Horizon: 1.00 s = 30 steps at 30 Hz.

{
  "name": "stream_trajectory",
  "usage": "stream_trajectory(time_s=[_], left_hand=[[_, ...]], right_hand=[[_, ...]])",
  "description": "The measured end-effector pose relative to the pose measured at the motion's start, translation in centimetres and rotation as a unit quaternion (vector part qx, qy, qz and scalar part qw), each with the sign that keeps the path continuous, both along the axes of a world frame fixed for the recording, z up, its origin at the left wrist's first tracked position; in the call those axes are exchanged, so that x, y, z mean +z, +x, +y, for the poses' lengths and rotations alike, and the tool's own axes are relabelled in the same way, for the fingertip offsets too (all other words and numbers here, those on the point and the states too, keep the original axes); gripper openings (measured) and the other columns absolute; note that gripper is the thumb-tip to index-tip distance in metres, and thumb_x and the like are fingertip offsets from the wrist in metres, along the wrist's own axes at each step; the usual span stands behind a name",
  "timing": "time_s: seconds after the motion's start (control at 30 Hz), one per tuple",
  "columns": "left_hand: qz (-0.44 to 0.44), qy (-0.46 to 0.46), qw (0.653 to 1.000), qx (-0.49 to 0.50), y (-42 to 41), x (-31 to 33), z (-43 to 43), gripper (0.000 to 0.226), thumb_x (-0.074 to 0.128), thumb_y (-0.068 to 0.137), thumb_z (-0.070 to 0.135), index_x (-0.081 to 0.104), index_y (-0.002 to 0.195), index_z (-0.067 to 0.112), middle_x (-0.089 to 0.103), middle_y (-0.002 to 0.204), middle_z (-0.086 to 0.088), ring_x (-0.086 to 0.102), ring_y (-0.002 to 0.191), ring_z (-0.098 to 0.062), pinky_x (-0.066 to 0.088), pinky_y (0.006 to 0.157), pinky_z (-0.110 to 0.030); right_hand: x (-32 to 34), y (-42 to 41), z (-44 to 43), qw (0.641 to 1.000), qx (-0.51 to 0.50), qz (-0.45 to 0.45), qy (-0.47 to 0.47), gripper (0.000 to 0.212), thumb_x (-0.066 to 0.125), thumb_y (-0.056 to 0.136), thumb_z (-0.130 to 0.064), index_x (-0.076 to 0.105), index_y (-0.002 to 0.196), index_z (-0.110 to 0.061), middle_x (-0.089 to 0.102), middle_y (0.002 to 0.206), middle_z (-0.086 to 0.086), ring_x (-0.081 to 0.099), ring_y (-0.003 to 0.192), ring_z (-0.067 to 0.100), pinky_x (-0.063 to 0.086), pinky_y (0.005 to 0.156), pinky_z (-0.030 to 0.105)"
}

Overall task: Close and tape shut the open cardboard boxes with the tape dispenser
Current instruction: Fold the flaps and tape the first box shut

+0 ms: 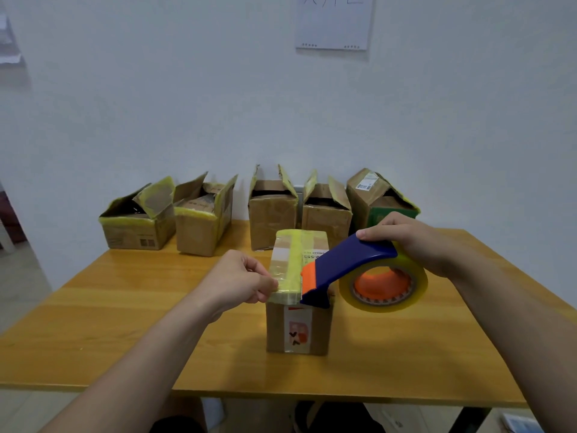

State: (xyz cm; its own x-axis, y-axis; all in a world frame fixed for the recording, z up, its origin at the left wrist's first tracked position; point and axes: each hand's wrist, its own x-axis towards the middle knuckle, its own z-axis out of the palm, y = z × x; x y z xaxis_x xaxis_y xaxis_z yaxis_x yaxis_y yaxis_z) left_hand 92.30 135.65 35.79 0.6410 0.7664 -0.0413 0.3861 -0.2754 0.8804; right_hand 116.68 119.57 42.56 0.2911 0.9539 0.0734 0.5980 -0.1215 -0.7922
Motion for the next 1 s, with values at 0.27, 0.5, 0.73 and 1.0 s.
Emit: stream_trajectory(time_s=[0.27,0.5,0.73,1.0], left_hand=[[0.057,0.077,0.995,-0.011,0.4,0.5,0.2,0.015,0.081,0.084,0.014,0.073,0.087,0.002,0.075,0.067,-0.005,0.072,0.063,-0.014,0.065,0.069,-0.038],[0.182,0.028,0.983,-0.023,-1.7,0.2,3.5,0.047,0.083,0.085,0.045,0.056,0.102,0.010,0.078,0.077,-0.006,0.075,0.073,-0.017,0.062,0.068,-0.032],[-0.003,0.195,0.981,-0.010,0.7,-1.4,1.9,0.028,0.066,0.097,0.047,0.065,0.123,0.037,0.061,0.128,0.020,0.056,0.113,-0.004,0.051,0.091,-0.031],[-0.042,0.100,0.980,-0.169,2.6,-3.7,1.6,0.037,0.063,0.099,0.044,0.062,0.135,0.053,0.037,0.154,0.037,0.008,0.155,0.002,0.021,0.124,-0.046]], right_hand=[[0.2,-0.2,0.4,1.000,0.001,-0.006,-0.020,0.049,0.062,0.076,-0.055,0.072,0.076,-0.007,0.072,0.075,0.006,0.066,0.067,0.015,0.049,0.076,0.030],[-0.3,0.5,0.3,1.000,0.004,0.005,-0.022,0.061,0.063,0.077,-0.054,0.071,0.084,0.006,0.071,0.082,0.021,0.065,0.072,0.022,0.051,0.075,0.031],[-0.7,0.3,0.5,1.000,0.008,0.018,-0.018,0.050,0.060,0.077,-0.053,0.074,0.079,-0.006,0.074,0.079,0.010,0.067,0.070,0.019,0.053,0.073,0.030],[-1.3,0.9,-0.4,0.999,0.009,0.045,-0.003,0.041,0.069,0.083,-0.043,0.073,0.082,-0.002,0.075,0.075,0.003,0.069,0.072,0.014,0.055,0.067,0.020]])
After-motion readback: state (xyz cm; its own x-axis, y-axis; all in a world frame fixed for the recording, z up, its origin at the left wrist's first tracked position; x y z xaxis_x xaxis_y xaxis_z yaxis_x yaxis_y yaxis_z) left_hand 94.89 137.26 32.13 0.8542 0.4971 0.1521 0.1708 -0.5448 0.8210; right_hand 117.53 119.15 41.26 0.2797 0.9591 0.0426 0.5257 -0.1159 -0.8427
